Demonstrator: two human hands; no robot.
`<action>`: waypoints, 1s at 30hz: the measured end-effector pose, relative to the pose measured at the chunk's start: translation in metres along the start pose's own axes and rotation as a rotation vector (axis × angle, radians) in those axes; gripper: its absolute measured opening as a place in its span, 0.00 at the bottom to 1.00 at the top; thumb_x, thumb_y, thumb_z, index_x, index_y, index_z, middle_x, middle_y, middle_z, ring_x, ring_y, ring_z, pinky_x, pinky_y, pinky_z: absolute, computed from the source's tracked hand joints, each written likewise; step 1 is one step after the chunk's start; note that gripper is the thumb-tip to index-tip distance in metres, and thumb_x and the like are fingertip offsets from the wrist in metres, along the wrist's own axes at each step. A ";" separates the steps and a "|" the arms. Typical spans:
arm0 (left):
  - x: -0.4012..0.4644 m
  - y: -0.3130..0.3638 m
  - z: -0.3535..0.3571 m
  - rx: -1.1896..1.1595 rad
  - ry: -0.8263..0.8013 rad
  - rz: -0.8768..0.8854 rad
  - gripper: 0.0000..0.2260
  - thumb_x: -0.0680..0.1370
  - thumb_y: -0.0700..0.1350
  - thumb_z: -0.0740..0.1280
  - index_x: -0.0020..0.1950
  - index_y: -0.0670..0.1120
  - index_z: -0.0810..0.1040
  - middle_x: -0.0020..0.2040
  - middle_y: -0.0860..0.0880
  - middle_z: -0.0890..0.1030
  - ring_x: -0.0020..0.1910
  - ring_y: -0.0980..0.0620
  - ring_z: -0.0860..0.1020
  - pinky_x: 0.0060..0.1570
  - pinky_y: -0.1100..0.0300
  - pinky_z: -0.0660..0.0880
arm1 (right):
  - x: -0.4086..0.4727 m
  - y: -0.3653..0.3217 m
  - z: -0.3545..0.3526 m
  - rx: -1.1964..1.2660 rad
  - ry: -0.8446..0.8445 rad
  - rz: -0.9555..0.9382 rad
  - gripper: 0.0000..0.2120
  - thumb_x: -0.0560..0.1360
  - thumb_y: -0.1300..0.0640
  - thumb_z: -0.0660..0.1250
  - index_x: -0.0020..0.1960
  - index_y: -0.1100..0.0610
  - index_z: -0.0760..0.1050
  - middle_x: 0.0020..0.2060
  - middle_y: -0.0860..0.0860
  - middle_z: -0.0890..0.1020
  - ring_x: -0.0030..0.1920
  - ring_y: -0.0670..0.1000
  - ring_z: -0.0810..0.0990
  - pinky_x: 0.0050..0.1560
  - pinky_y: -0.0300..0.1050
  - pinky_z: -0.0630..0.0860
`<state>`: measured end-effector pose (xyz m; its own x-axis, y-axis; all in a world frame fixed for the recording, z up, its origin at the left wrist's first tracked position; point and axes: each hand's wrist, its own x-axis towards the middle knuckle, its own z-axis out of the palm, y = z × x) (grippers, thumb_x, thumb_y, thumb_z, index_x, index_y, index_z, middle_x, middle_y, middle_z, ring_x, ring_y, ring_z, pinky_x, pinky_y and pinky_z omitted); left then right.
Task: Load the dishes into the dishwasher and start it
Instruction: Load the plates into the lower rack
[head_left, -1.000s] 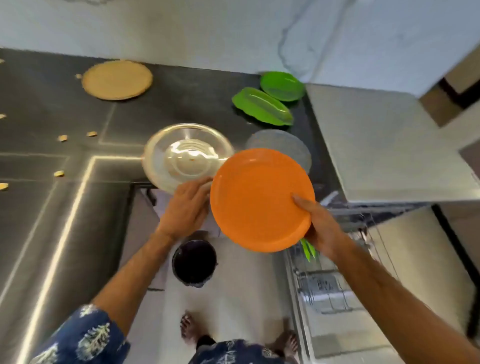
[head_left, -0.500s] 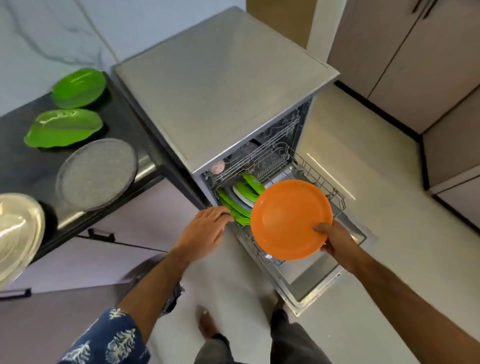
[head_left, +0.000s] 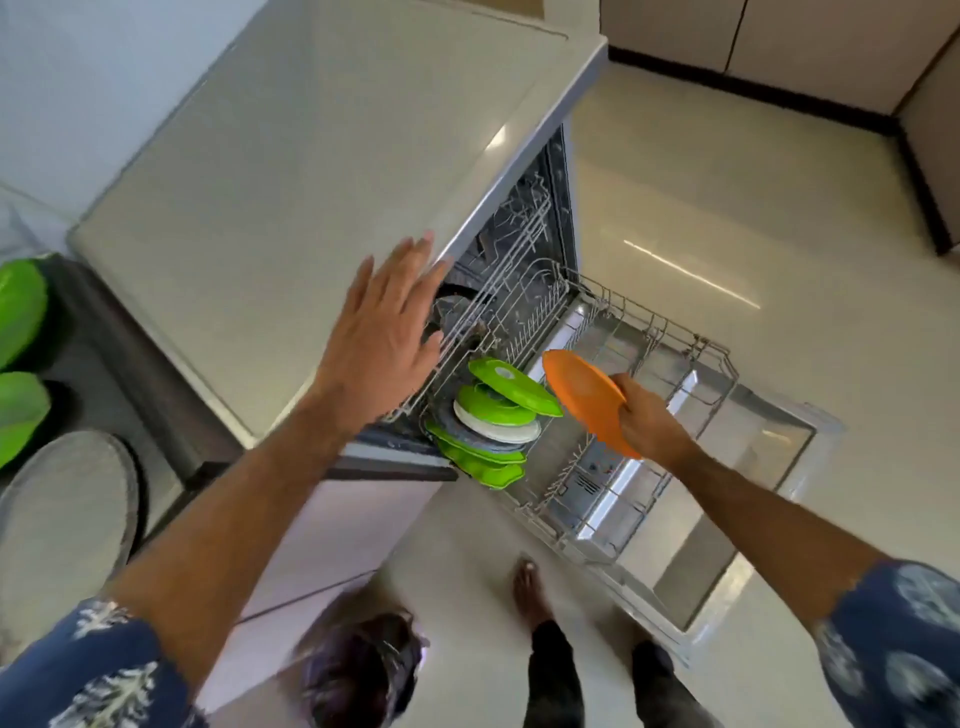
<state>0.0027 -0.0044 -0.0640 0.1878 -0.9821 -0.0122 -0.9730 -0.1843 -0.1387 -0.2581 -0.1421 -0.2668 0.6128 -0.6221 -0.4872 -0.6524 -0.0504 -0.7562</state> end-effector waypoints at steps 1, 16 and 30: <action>0.010 -0.009 0.004 -0.017 -0.046 -0.014 0.37 0.78 0.49 0.66 0.82 0.44 0.51 0.83 0.45 0.50 0.81 0.45 0.52 0.79 0.44 0.51 | 0.018 0.004 0.007 -0.061 0.002 -0.036 0.18 0.75 0.52 0.59 0.63 0.57 0.72 0.50 0.61 0.82 0.48 0.61 0.82 0.44 0.51 0.76; 0.029 -0.027 0.029 -0.091 -0.060 -0.034 0.43 0.75 0.43 0.70 0.83 0.45 0.47 0.83 0.48 0.48 0.82 0.51 0.46 0.80 0.47 0.49 | 0.239 -0.015 0.103 -0.370 -0.064 -0.209 0.20 0.77 0.61 0.63 0.68 0.56 0.65 0.54 0.63 0.80 0.51 0.64 0.81 0.48 0.58 0.78; 0.030 -0.023 0.030 -0.053 -0.044 -0.018 0.40 0.74 0.42 0.68 0.82 0.41 0.50 0.83 0.46 0.51 0.82 0.48 0.50 0.79 0.44 0.54 | 0.281 0.026 0.131 -0.414 -0.160 -0.109 0.31 0.79 0.53 0.66 0.76 0.59 0.56 0.63 0.65 0.77 0.60 0.64 0.79 0.56 0.58 0.77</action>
<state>0.0346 -0.0284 -0.0909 0.2102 -0.9762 -0.0543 -0.9749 -0.2051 -0.0864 -0.0445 -0.2162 -0.4810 0.7276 -0.4693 -0.5003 -0.6838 -0.4374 -0.5840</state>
